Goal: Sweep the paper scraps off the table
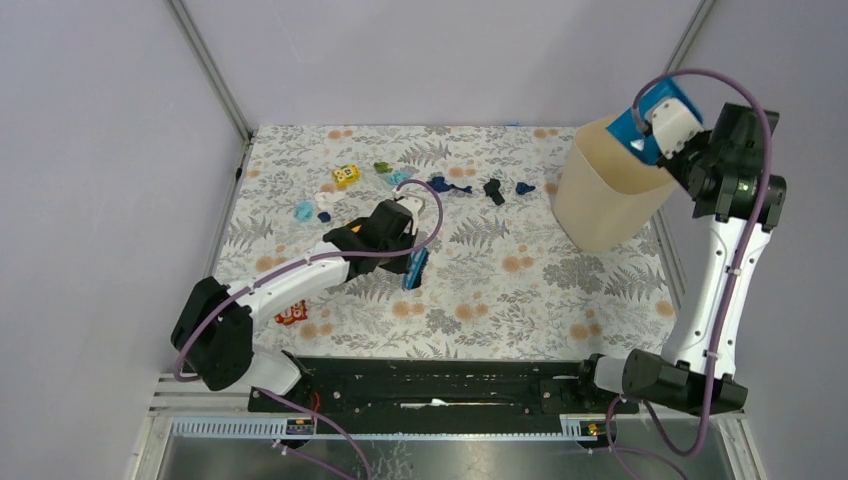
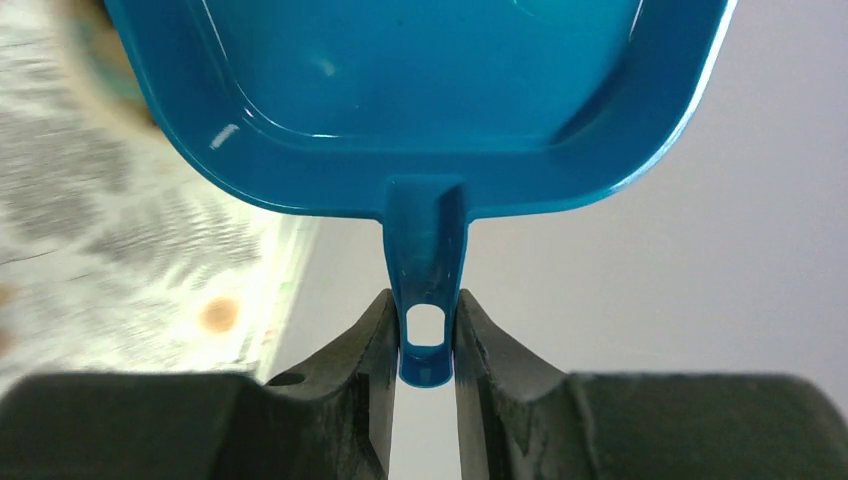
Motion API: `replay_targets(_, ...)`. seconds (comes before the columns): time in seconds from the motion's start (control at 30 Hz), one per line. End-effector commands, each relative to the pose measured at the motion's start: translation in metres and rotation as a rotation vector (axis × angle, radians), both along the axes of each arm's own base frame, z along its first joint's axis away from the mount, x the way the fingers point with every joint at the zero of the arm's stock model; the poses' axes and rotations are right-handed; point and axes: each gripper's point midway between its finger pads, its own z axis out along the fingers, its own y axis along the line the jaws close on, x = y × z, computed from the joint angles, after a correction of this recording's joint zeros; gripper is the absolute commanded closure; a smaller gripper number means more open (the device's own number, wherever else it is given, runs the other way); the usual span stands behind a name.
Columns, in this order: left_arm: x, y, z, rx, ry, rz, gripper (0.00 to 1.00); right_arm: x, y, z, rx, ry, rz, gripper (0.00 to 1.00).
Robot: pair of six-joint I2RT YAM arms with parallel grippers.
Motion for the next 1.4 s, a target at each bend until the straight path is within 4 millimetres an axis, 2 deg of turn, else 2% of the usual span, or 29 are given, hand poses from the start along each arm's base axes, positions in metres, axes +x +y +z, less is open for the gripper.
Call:
replay_targets(0.0,0.015,-0.017,0.009,-0.064,-0.023,-0.004,1.0,-0.036,0.062,-0.035,0.302,0.037,0.105,1.0)
replay_targets(0.1,0.019,-0.026,0.005,-0.079,0.016,0.0,1.0,-0.069,0.095,-0.053,0.406,0.113,0.195,1.0)
replay_targets(0.2,0.02,-0.044,0.012,-0.14,0.054,-0.017,1.0,-0.099,0.116,-0.093,0.438,0.242,0.294,1.0)
replay_targets(0.4,0.048,-0.08,0.05,-0.271,0.022,0.008,1.0,-0.152,0.123,-0.183,0.448,0.537,0.338,1.0)
replay_targets(0.47,0.062,-0.095,0.068,-0.331,-0.005,0.028,1.0,-0.167,0.126,-0.206,0.474,0.631,0.35,1.0)
replay_targets(0.57,0.09,-0.124,0.092,-0.466,-0.039,0.078,1.0,-0.179,0.135,-0.222,0.52,0.694,0.381,1.0)
replay_targets(0.67,0.118,-0.152,0.105,-0.591,-0.045,0.138,1.0,-0.185,0.142,-0.235,0.573,0.738,0.381,1.0)
replay_targets(0.73,0.134,-0.171,0.112,-0.688,-0.016,0.191,1.0,-0.186,0.138,-0.246,0.574,0.756,0.347,1.0)
replay_targets(0.83,0.15,-0.202,0.108,-0.84,0.079,0.237,1.0,-0.175,0.114,-0.266,0.484,0.72,0.226,1.0)
replay_targets(0.87,0.156,-0.211,0.1,-0.886,0.111,0.252,1.0,-0.171,0.106,-0.272,0.456,0.711,0.192,1.0)
replay_targets(0.97,0.173,-0.231,0.097,-1.02,0.144,0.282,1.0,-0.169,0.095,-0.289,0.426,0.722,0.119,1.0)
replay_targets(1.03,0.185,-0.245,0.089,-1.04,0.142,0.294,1.0,-0.165,0.092,-0.295,0.427,0.707,0.092,1.0)
replay_targets(1.2,0.216,-0.265,0.075,-1.081,0.142,0.375,1.0,-0.16,0.09,-0.309,0.39,0.735,0.063,1.0)
replay_targets(1.27,0.226,-0.267,0.066,-1.09,0.145,0.417,1.0,-0.163,0.091,-0.317,0.344,0.762,0.061,1.0)
replay_targets(1.37,0.24,-0.263,0.042,-1.039,0.162,0.493,1.0,-0.166,0.099,-0.325,0.311,0.78,0.075,1.0)
